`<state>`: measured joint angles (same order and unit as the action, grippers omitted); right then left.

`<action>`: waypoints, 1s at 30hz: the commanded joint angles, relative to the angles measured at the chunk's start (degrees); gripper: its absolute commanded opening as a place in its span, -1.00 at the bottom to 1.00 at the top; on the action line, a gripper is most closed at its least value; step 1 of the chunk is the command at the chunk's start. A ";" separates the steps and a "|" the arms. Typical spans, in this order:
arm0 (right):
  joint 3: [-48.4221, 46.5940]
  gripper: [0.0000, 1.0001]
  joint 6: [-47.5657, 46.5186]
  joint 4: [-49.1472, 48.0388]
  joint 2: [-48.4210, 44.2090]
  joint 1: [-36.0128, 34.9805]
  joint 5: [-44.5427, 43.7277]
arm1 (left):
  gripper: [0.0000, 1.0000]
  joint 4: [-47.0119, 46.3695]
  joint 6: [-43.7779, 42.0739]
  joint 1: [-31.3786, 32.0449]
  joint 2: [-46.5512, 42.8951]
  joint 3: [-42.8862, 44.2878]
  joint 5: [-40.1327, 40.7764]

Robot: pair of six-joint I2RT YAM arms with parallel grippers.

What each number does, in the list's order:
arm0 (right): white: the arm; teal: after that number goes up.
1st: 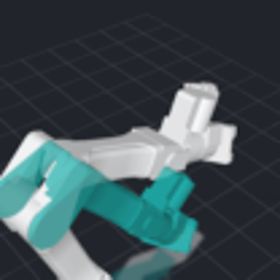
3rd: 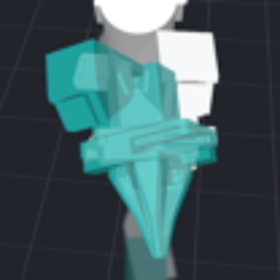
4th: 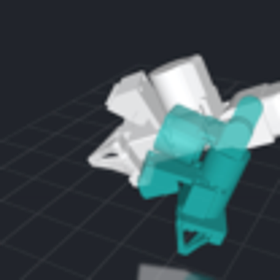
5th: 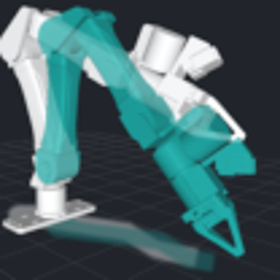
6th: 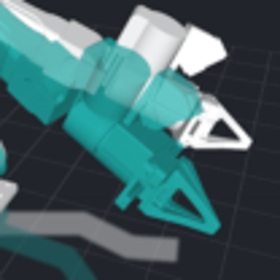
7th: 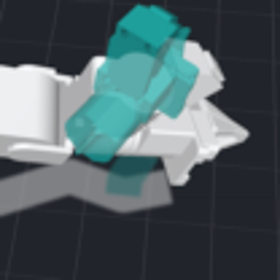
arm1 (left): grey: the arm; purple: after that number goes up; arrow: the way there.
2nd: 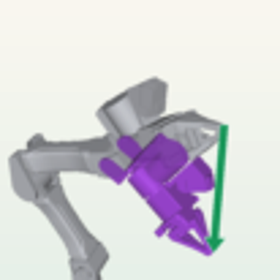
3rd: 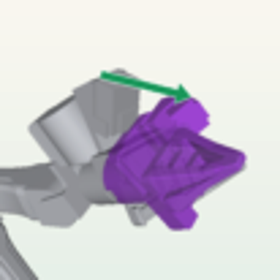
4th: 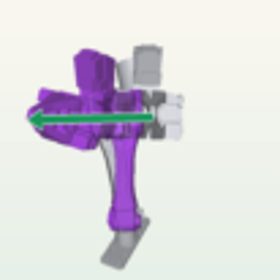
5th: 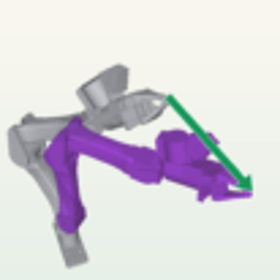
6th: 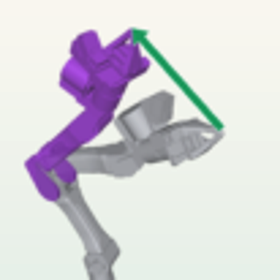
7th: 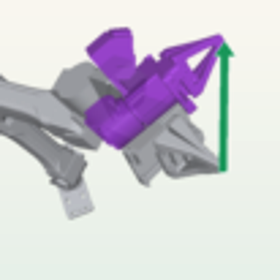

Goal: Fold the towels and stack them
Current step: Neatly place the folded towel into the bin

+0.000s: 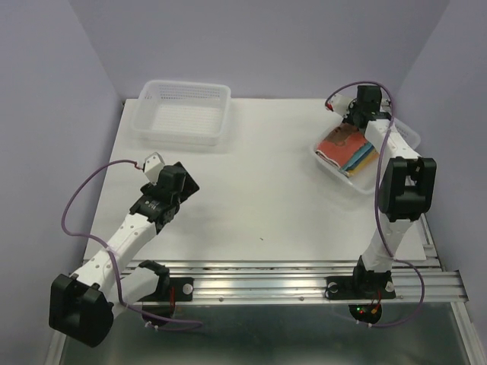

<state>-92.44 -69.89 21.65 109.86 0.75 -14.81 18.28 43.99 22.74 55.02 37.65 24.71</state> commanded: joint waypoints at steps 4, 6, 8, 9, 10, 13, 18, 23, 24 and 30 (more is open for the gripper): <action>-4.76 -0.98 -2.80 -12.50 2.89 2.41 -2.68 | 0.98 -0.18 -0.30 -1.12 0.87 2.78 1.57; -4.50 -0.95 -2.80 -12.86 2.99 2.50 -2.25 | 0.98 -0.35 -0.39 -1.21 1.14 2.69 1.31; -3.89 -0.91 -2.62 -13.39 3.07 2.58 -1.19 | 0.97 -0.44 -0.48 -1.38 1.31 2.61 1.13; -3.71 -0.89 -2.45 -13.82 3.34 2.59 -1.10 | 0.98 -0.53 -0.48 -1.47 1.49 2.69 1.04; -3.45 -0.87 -2.36 -14.96 3.43 2.67 -1.19 | 0.97 -0.44 -0.57 -1.47 1.49 2.61 0.96; -3.62 -0.59 -1.92 -15.32 4.22 2.67 -1.01 | 0.98 -0.53 -0.66 -1.56 1.58 2.69 0.78; -3.27 1.00 0.19 -13.39 3.17 2.67 0.22 | 0.98 -0.53 -0.74 -1.65 1.23 2.87 0.08; -1.25 1.00 5.53 -13.74 -3.49 2.59 2.06 | 0.98 -0.97 -1.01 -1.74 0.00 3.13 -0.63; -0.64 1.00 7.12 -14.09 -5.08 2.59 3.20 | 0.98 -0.97 -1.10 -1.74 -0.61 3.22 -1.06; 2.18 1.00 34.77 -22.88 -16.41 2.59 1.11 | 0.98 -2.11 -0.83 -1.74 -3.95 3.48 -3.26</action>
<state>-90.45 -55.33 8.64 103.09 3.05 -12.86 18.22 43.70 21.26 54.08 37.76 22.35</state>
